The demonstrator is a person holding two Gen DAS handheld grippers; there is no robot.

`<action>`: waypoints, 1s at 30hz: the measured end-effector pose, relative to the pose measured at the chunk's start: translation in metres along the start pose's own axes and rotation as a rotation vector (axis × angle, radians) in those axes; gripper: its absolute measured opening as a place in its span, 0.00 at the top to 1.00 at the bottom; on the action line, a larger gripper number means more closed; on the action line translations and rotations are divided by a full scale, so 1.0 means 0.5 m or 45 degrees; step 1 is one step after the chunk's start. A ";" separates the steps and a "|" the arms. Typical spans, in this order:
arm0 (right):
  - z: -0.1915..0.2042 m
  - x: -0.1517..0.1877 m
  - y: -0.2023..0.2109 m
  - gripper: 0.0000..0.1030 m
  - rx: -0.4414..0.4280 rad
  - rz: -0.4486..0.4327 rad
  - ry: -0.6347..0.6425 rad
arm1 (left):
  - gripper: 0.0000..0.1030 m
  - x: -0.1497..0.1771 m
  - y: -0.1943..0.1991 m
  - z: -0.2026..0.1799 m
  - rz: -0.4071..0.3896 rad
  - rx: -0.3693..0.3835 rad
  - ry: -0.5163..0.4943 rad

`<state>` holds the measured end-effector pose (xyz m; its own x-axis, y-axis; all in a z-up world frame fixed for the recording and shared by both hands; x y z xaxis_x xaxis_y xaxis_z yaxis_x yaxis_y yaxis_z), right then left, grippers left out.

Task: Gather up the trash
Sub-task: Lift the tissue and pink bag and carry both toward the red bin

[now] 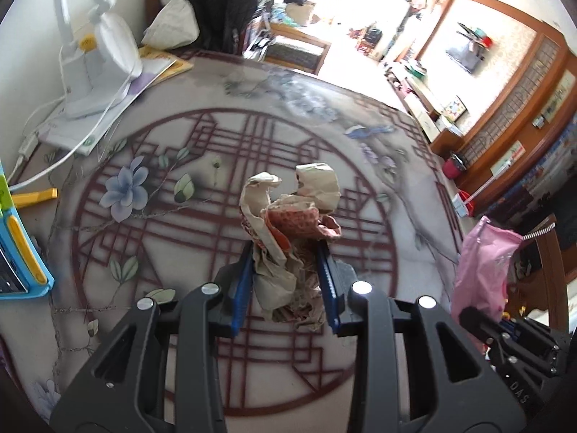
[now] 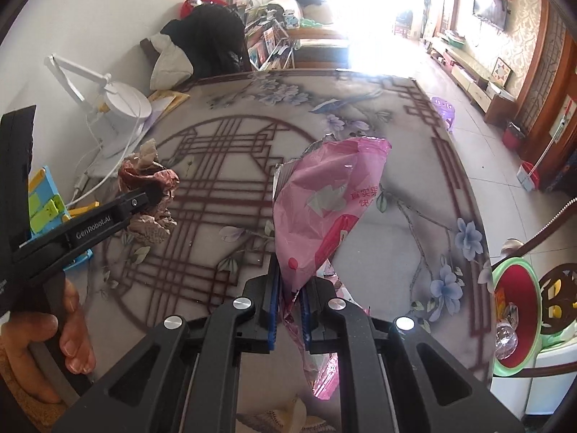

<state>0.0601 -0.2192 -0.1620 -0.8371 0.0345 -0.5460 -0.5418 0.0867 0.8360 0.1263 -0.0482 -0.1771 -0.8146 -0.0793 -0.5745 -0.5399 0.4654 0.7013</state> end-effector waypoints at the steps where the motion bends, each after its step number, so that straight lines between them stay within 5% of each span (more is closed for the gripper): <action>1: -0.003 0.003 0.008 0.92 0.001 -0.009 -0.009 | 0.68 0.002 0.005 -0.010 -0.005 0.006 -0.014; 30: -0.124 0.070 0.081 0.92 0.056 -0.077 -0.165 | 0.68 0.074 0.032 -0.131 0.039 0.040 -0.194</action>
<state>0.0042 -0.2761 -0.1436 -0.7843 0.1562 -0.6004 -0.5850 0.1358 0.7996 0.0736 -0.1014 -0.1591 -0.7877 0.0688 -0.6122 -0.5065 0.4934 0.7072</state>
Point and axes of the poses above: each gripper's, at about its wrist camera, not at the fingertips, and y roughly against the way its jaws point, z to its left, x to its underside, the point moved 7 cm from there along -y, roughly the way its jaws point, and after that the axes turned 12 degrees about x, right-handed, at the moved point
